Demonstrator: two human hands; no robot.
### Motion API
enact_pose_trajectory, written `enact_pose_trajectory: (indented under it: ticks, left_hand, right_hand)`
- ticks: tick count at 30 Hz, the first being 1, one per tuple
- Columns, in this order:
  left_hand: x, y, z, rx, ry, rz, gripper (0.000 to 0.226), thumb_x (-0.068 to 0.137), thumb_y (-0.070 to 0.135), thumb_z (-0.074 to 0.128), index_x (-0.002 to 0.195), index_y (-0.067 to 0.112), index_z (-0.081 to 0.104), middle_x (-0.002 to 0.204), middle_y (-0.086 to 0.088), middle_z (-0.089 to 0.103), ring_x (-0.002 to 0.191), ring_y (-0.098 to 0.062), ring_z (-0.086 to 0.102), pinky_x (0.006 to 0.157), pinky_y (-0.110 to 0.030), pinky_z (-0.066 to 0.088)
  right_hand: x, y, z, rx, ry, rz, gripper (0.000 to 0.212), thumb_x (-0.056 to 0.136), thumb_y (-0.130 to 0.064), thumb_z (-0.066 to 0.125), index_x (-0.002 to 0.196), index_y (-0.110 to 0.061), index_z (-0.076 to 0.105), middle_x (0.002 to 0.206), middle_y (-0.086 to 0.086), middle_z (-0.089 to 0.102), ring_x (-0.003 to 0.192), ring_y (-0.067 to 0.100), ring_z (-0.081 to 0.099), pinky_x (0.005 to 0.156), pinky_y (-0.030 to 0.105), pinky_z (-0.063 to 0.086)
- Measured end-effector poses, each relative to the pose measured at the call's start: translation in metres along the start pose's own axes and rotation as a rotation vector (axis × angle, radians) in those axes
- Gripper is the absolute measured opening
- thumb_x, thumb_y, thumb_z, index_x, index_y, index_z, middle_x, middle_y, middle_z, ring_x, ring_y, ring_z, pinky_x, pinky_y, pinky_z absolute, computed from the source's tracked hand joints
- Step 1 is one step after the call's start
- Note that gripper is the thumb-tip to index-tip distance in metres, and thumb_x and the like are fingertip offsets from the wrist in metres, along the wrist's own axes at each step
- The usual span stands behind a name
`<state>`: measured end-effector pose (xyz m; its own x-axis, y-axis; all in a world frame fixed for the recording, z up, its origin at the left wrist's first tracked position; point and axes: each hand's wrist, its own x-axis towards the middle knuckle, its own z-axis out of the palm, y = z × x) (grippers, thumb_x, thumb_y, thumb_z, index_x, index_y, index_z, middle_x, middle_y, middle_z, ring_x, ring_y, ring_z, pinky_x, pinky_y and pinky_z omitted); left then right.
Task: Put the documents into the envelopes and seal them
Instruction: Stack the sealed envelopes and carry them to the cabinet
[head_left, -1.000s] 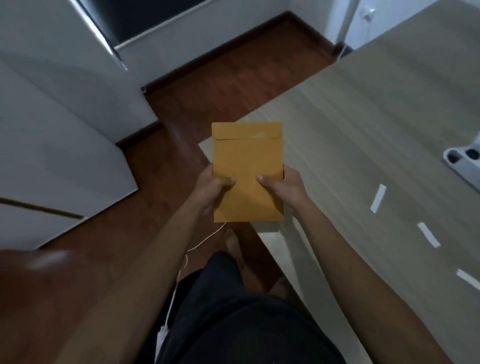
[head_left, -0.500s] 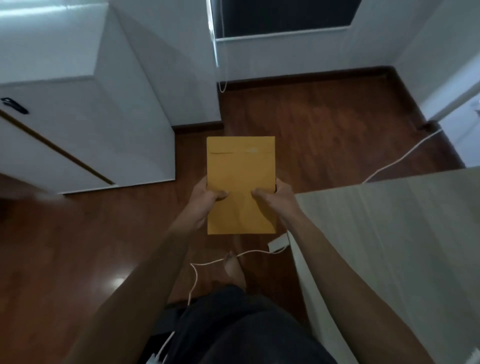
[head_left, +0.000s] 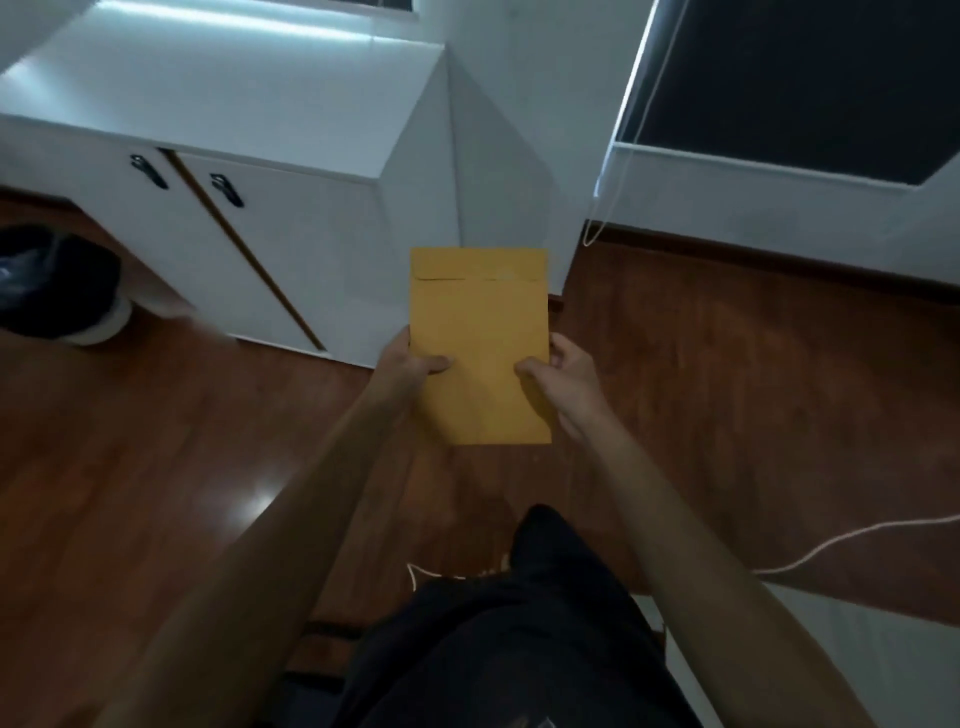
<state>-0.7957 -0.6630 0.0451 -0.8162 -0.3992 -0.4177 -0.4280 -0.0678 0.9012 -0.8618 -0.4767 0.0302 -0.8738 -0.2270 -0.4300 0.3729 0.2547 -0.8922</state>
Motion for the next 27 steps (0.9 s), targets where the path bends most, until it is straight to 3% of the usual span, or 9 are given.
enact_pose_trajectory:
  ticks: [3, 6, 8, 11, 15, 19, 27]
  left_hand:
    - [0.019, 0.005, -0.024, -0.084, 0.081, 0.003, 0.052, 0.083, -0.003, 0.067, 0.131, 0.009, 0.053, 0.127, -0.011, 0.062, 0.114, -0.029, 0.060, 0.094, -0.044, 0.051]
    - [0.042, 0.015, -0.044, -0.137, 0.177, -0.013, 0.053, 0.080, -0.004, 0.069, 0.130, 0.009, 0.055, 0.127, -0.013, 0.063, 0.115, -0.031, 0.060, 0.098, -0.047, 0.049]
    - [0.055, 0.023, -0.052, -0.171, 0.211, 0.001, 0.052, 0.081, -0.006, 0.068, 0.129, 0.008, 0.055, 0.126, -0.014, 0.064, 0.114, -0.031, 0.061, 0.097, -0.046, 0.050]
    - [0.071, 0.039, -0.061, -0.197, 0.269, 0.006, 0.051, 0.083, -0.006, 0.066, 0.129, 0.010, 0.053, 0.125, -0.013, 0.063, 0.110, -0.028, 0.061, 0.093, -0.043, 0.051]
    - [0.097, 0.064, -0.077, -0.180, 0.366, -0.023, 0.056, 0.086, 0.002, 0.065, 0.136, 0.014, 0.044, 0.127, -0.007, 0.058, 0.110, -0.025, 0.058, 0.090, -0.041, 0.051]
    - [0.125, 0.082, -0.092, -0.152, 0.523, -0.041, 0.051, 0.087, 0.009, 0.066, 0.127, 0.013, 0.033, 0.116, -0.003, 0.052, 0.104, -0.020, 0.056, 0.074, -0.031, 0.051]
    - [0.175, 0.097, -0.148, -0.194, 0.687, -0.017, 0.045, 0.088, 0.007, 0.066, 0.120, 0.015, 0.036, 0.116, -0.002, 0.052, 0.094, -0.008, 0.055, 0.066, -0.026, 0.048]
  right_hand:
    - [0.029, -0.023, 0.021, -0.066, -0.086, -0.045, 0.033, 0.081, -0.015, 0.072, 0.109, -0.031, 0.064, 0.109, -0.008, 0.067, 0.099, 0.010, 0.062, 0.085, 0.031, 0.054]
    - [0.063, -0.046, 0.042, -0.126, -0.161, -0.088, 0.038, 0.080, -0.015, 0.073, 0.115, -0.030, 0.066, 0.106, -0.009, 0.067, 0.097, 0.011, 0.063, 0.086, 0.033, 0.054]
    - [0.081, -0.062, 0.054, -0.150, -0.206, -0.128, 0.031, 0.081, -0.014, 0.072, 0.105, -0.033, 0.066, 0.097, -0.013, 0.067, 0.090, 0.010, 0.063, 0.082, 0.033, 0.054]
    - [0.107, -0.083, 0.070, -0.237, -0.235, -0.197, 0.024, 0.080, -0.019, 0.072, 0.093, -0.038, 0.065, 0.100, -0.004, 0.070, 0.093, 0.017, 0.065, 0.083, 0.039, 0.054]
    - [0.145, -0.118, 0.092, -0.278, -0.350, -0.237, 0.033, 0.082, -0.027, 0.071, 0.115, -0.030, 0.067, 0.113, -0.003, 0.067, 0.102, 0.017, 0.063, 0.088, 0.043, 0.056]
    - [0.178, -0.147, 0.115, -0.301, -0.384, -0.292, 0.047, 0.086, -0.025, 0.071, 0.131, -0.022, 0.060, 0.117, 0.000, 0.065, 0.103, 0.020, 0.061, 0.086, 0.039, 0.055]
    - [0.229, -0.188, 0.191, -0.321, -0.339, -0.324, 0.055, 0.078, -0.027, 0.079, 0.128, -0.022, 0.055, 0.094, -0.010, 0.059, 0.088, 0.010, 0.059, 0.080, 0.031, 0.052]
